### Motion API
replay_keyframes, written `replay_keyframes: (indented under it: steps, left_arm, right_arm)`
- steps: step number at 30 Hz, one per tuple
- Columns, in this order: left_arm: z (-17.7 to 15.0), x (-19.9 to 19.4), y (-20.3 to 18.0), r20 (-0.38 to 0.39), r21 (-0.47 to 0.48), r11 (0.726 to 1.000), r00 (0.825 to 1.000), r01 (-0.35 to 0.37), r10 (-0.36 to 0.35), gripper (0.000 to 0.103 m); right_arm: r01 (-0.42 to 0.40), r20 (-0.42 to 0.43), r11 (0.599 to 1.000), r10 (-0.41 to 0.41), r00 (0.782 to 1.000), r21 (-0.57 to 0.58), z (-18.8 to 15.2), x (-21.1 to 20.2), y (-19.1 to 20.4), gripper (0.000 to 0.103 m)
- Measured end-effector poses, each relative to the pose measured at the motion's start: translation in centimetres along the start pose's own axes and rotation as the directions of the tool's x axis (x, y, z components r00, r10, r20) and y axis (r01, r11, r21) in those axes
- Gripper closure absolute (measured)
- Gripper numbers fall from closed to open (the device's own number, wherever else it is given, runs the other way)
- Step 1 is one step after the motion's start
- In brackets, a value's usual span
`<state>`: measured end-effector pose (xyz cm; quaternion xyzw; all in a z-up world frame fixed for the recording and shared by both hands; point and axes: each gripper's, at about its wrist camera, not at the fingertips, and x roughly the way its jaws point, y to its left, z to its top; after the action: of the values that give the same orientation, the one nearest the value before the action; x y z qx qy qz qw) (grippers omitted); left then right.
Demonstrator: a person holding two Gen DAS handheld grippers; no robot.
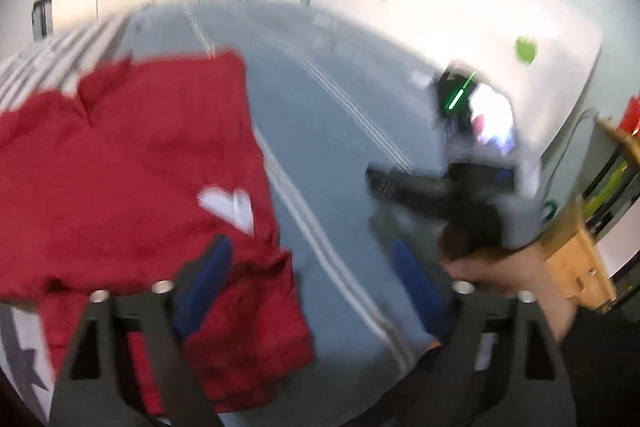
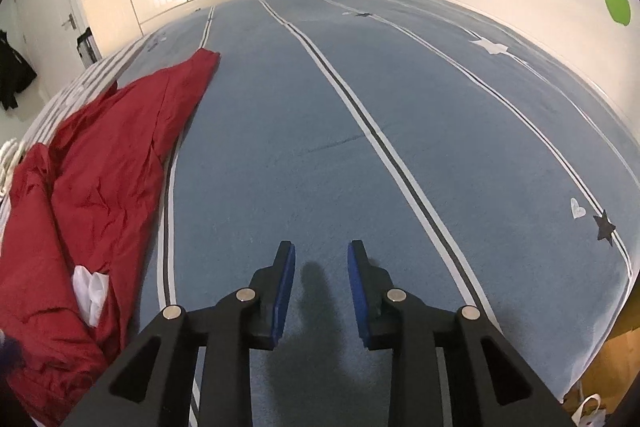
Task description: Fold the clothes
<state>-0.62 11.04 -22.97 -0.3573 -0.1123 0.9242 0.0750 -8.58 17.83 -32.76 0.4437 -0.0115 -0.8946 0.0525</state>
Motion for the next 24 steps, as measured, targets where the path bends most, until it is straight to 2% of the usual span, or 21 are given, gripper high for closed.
replay_keyframes:
  steps: [2,3,5,7,9,11,15,16,17,18,20,22,23,24]
  left_arm:
    - [0.4,-2.5,1.6,0.040,-0.033,0.999,0.999,0.017,-0.015,0.016]
    - [0.5,-3.6,2.9,0.053,-0.053,0.999,0.999,0.001,0.002,0.016]
    - [0.2,-6.0,6.8,0.073,-0.109,0.992,0.995,-0.066,0.075,0.015]
    - [-0.2,-7.1,11.6,0.053,-0.180,0.970,0.983,-0.164,0.176,0.015]
    - [-1.0,-7.9,16.2,0.027,-0.252,0.933,0.962,-0.258,0.273,0.016]
    - [-2.2,-9.1,21.2,0.006,-0.317,0.880,0.927,-0.353,0.374,0.016]
    - [-4.2,-11.1,29.4,-0.039,-0.419,0.763,0.850,-0.492,0.526,0.016]
    - [-4.7,-11.2,30.6,-0.054,-0.450,0.739,0.841,-0.502,0.538,0.016]
    - [-5.1,-11.2,31.8,-0.067,-0.482,0.717,0.837,-0.504,0.544,0.016]
    - [-5.6,-11.2,32.5,-0.077,-0.501,0.707,0.839,-0.500,0.539,0.016]
    - [-6.5,-11.1,33.6,-0.095,-0.531,0.693,0.847,-0.487,0.522,0.016]
    - [-6.7,-9.8,34.1,-0.120,-0.528,0.692,0.850,-0.491,0.512,0.016]
    - [-6.6,-9.1,34.4,-0.140,-0.523,0.691,0.850,-0.498,0.507,0.016]
    - [-6.6,-8.2,35.0,-0.167,-0.513,0.684,0.842,-0.519,0.513,0.018]
  right_arm:
    - [-0.001,0.004,1.000,0.001,1.000,-0.007,0.0,-0.1,0.0,0.078]
    - [-0.002,0.008,1.000,0.002,1.000,-0.012,0.1,-0.2,0.1,0.078]
    - [-0.004,0.016,1.000,0.005,1.000,-0.016,0.2,-0.4,0.2,0.077]
    - [-0.015,0.022,1.000,0.015,1.000,-0.010,0.2,-0.4,0.3,0.073]
    - [-0.020,0.031,1.000,0.020,0.999,-0.007,0.4,-0.4,0.5,0.071]
    - [-0.019,0.045,1.000,0.020,0.999,-0.014,0.6,-0.4,0.9,0.071]
    - [-0.002,0.060,0.999,0.004,0.998,-0.033,0.9,-0.3,1.9,0.071]
    - [0.005,0.060,0.999,-0.002,0.998,-0.038,1.0,-0.1,2.1,0.070]
    - [0.010,0.059,0.999,-0.007,0.998,-0.041,1.1,0.1,2.3,0.070]
    - [0.014,0.058,0.999,-0.012,0.998,-0.044,1.1,0.4,2.5,0.070]
    - [0.023,0.054,0.999,-0.020,0.998,-0.045,1.3,0.8,2.7,0.070]
    - [0.026,0.048,0.999,-0.024,0.999,-0.043,1.5,1.2,2.8,0.070]
    - [0.028,0.048,0.999,-0.026,0.999,-0.041,1.6,1.4,2.9,0.070]
    - [0.028,0.048,0.999,-0.026,0.998,-0.041,1.8,1.6,3.0,0.070]
